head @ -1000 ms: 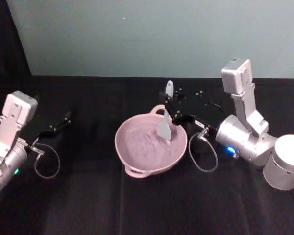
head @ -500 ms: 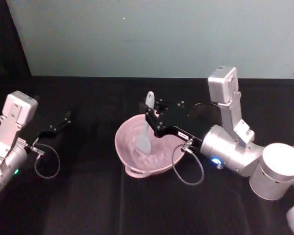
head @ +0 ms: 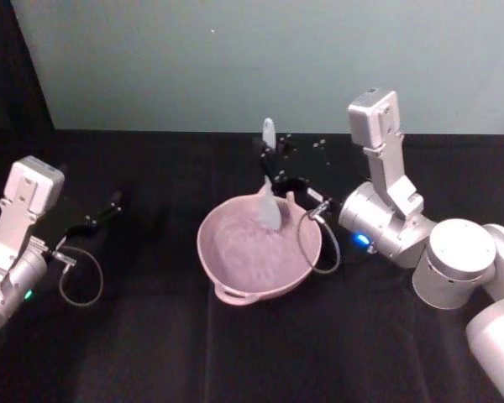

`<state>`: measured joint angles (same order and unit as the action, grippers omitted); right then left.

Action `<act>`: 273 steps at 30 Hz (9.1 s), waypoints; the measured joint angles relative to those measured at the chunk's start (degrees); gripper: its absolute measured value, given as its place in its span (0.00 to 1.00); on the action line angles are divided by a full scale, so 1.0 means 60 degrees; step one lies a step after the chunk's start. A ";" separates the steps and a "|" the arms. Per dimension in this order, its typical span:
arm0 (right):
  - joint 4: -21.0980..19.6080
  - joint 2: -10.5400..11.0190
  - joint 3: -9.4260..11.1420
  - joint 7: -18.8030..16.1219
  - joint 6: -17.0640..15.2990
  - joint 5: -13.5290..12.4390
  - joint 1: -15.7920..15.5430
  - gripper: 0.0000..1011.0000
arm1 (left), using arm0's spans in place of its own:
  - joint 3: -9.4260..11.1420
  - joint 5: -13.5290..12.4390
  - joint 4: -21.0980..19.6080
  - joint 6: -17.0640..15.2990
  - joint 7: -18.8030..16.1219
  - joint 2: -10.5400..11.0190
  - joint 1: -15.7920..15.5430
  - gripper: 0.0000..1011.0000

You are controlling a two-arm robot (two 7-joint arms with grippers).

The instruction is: Use the one hand to pick up the spoon and stir the clear water in the bowl.

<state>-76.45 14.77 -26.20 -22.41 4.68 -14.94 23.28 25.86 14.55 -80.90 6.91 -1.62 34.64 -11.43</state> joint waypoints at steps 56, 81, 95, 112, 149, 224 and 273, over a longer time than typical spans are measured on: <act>-0.0668 0.0190 0.0509 0.0026 0.0458 0.0343 -0.0745 0.13 | 0.0000 0.0000 0.0000 0.0000 0.0000 0.0000 0.0001 1.00; -0.1008 -0.0118 -0.0013 -0.0313 -0.0051 -0.0440 -0.0987 0.13 | 0.0000 0.0000 0.0000 0.0000 0.0000 0.0000 0.0000 1.00; 0.0042 -0.0402 0.0429 0.0188 0.0459 0.0119 -0.0402 0.13 | 0.0000 0.0000 0.0000 0.0000 0.0000 0.0000 0.0000 1.00; -0.1766 0.0553 0.0397 -0.0563 -0.0438 -0.0381 -0.1527 0.13 | 0.0000 0.0000 0.0000 0.0000 0.0000 0.0000 0.0000 1.00; -0.0946 0.0228 0.0841 -0.0068 0.0335 -0.0151 -0.1204 0.13 | 0.0000 0.0000 0.0000 0.0000 0.0000 0.0000 0.0001 1.00; -0.2061 0.0657 -0.0205 -0.0693 -0.1317 -0.0968 -0.1162 0.13 | 0.0000 0.0000 0.0000 0.0000 0.0000 0.0000 0.0000 1.00; -0.0745 -0.0265 0.0118 0.0197 0.0009 -0.0015 -0.0956 0.13 | 0.0000 0.0000 0.0000 0.0000 0.0000 0.0001 0.0000 1.00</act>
<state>-80.91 13.19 -25.49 -21.23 4.73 -15.03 17.55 25.86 14.55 -80.90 6.90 -1.62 34.65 -11.43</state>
